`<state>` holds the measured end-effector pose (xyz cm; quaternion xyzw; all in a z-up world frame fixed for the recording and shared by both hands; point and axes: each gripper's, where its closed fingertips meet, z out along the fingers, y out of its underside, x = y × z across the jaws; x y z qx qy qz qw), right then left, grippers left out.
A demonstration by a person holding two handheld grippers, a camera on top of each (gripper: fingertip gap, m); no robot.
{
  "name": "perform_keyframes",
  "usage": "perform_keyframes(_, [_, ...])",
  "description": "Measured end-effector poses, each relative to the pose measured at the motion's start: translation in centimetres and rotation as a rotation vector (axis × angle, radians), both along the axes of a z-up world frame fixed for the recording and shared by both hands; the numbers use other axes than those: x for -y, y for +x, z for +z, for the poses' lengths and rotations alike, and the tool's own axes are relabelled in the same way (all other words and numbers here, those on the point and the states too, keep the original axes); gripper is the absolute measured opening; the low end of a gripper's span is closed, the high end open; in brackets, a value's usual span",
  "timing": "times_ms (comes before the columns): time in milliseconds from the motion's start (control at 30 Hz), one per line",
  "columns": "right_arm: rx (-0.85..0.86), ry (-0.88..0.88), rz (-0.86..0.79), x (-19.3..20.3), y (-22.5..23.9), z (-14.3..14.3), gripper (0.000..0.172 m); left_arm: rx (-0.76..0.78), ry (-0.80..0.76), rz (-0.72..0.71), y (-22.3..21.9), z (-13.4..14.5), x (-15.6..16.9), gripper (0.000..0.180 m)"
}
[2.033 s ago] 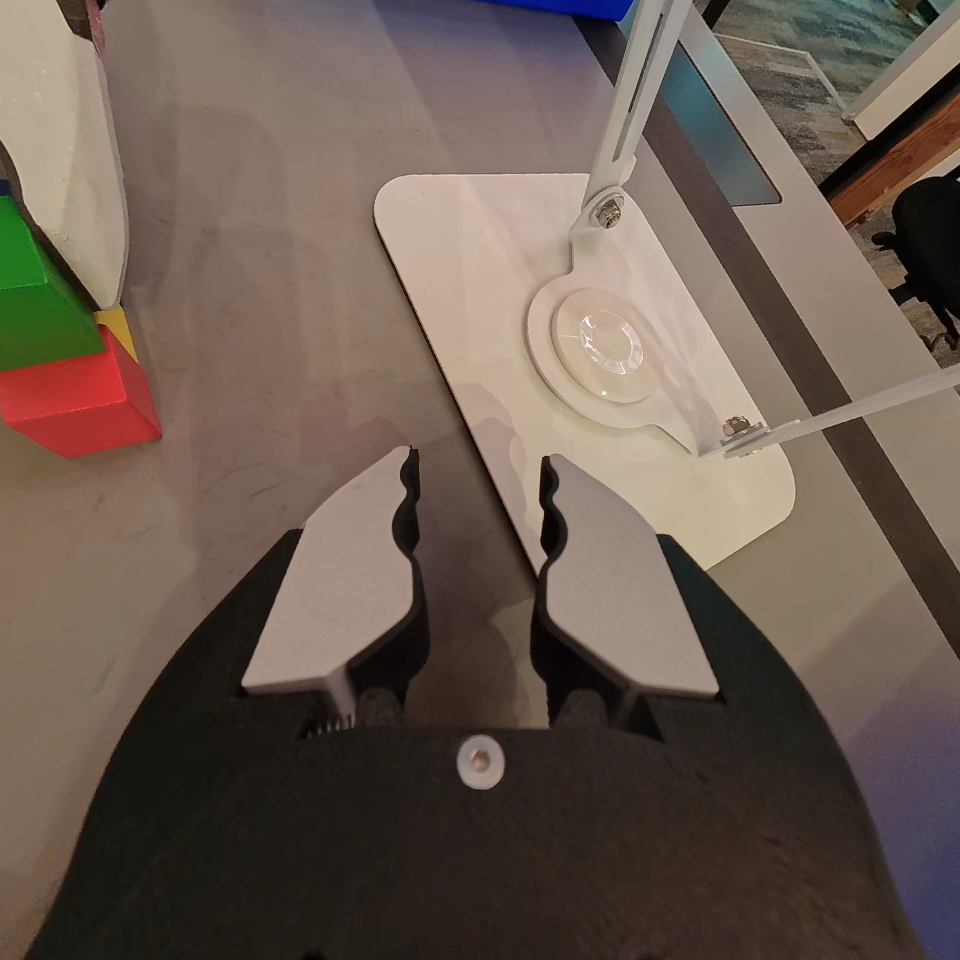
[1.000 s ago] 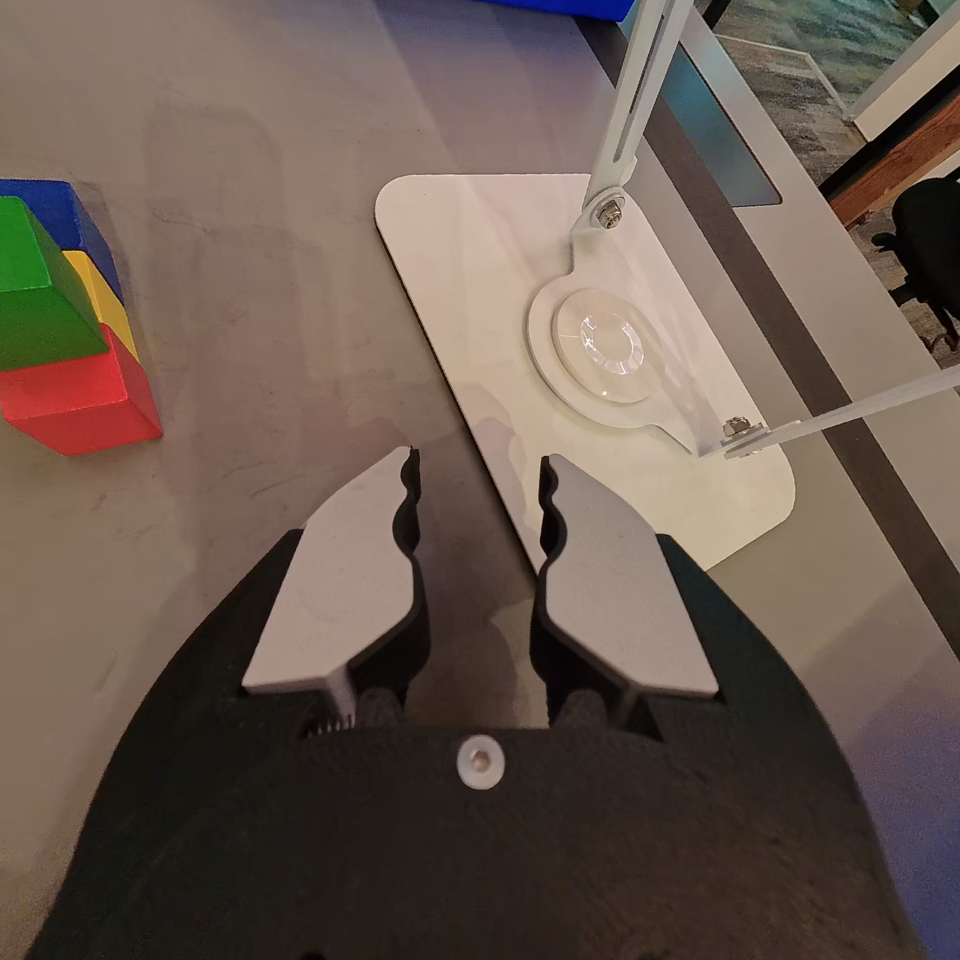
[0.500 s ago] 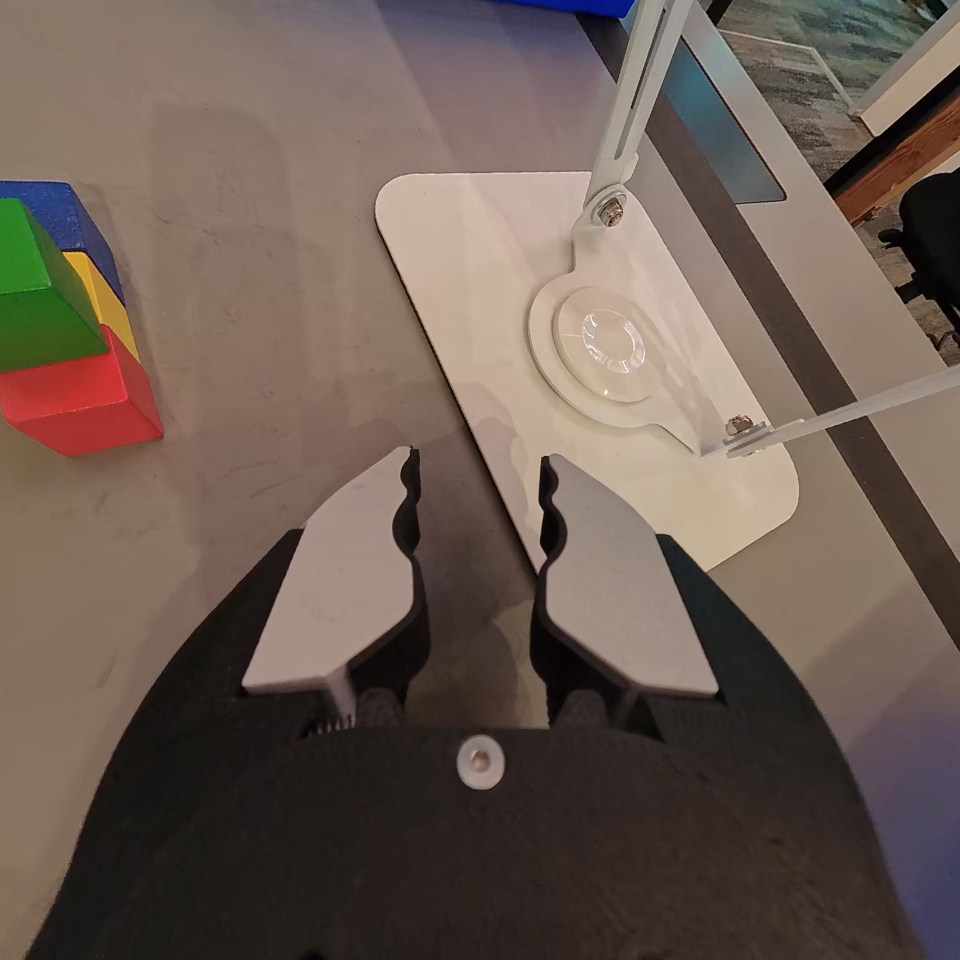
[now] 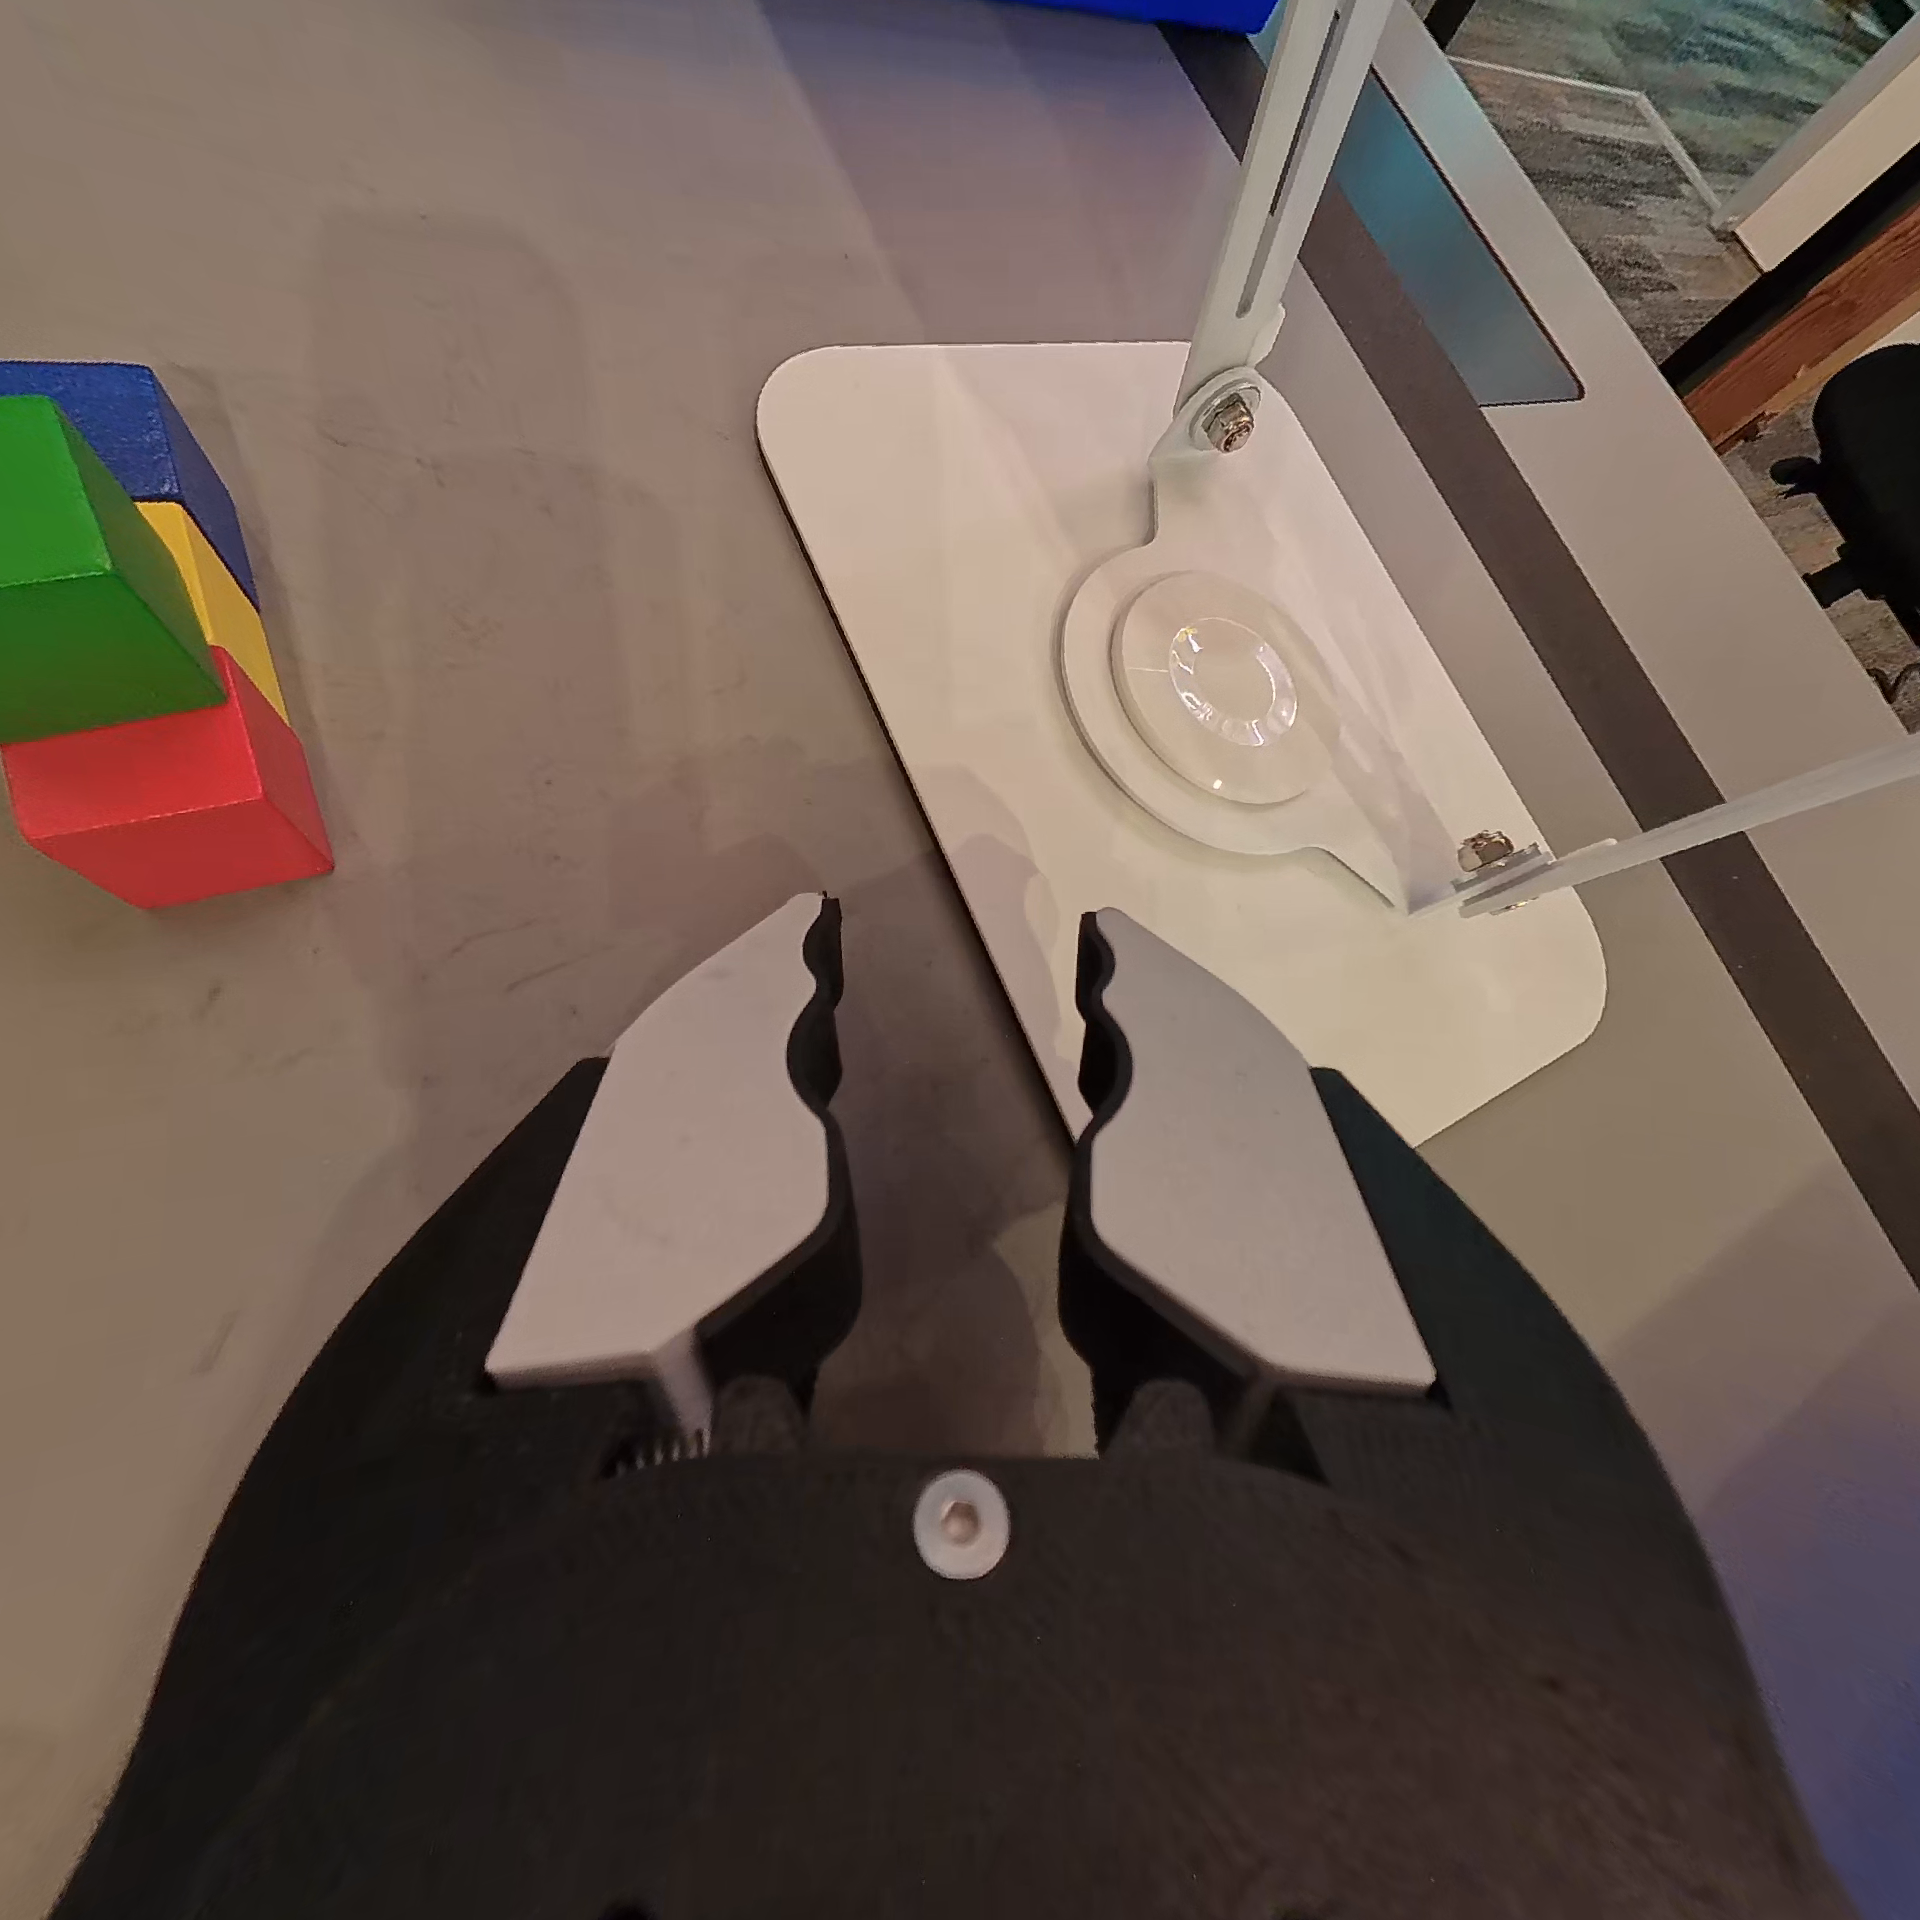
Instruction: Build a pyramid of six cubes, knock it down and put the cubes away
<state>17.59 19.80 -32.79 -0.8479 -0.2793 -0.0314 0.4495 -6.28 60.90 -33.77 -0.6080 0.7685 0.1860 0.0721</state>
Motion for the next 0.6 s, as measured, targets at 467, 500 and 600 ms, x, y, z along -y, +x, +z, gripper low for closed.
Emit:
perform_keyframes(467, [0.000,0.000,0.001,0.0,0.0,0.0,0.043,0.609,-0.006,-0.007,-1.4,9.2,11.0,0.029])
perform_keyframes(500, [0.000,-0.001,0.000,0.0,0.0,0.0,0.043,0.676,-0.027,-0.026,-1.3,10.0,13.2,0.029])
perform_keyframes(600, [0.000,0.000,0.000,0.0,0.0,0.0,0.043,0.847,-0.123,-0.076,-0.2,10.8,20.5,0.029])
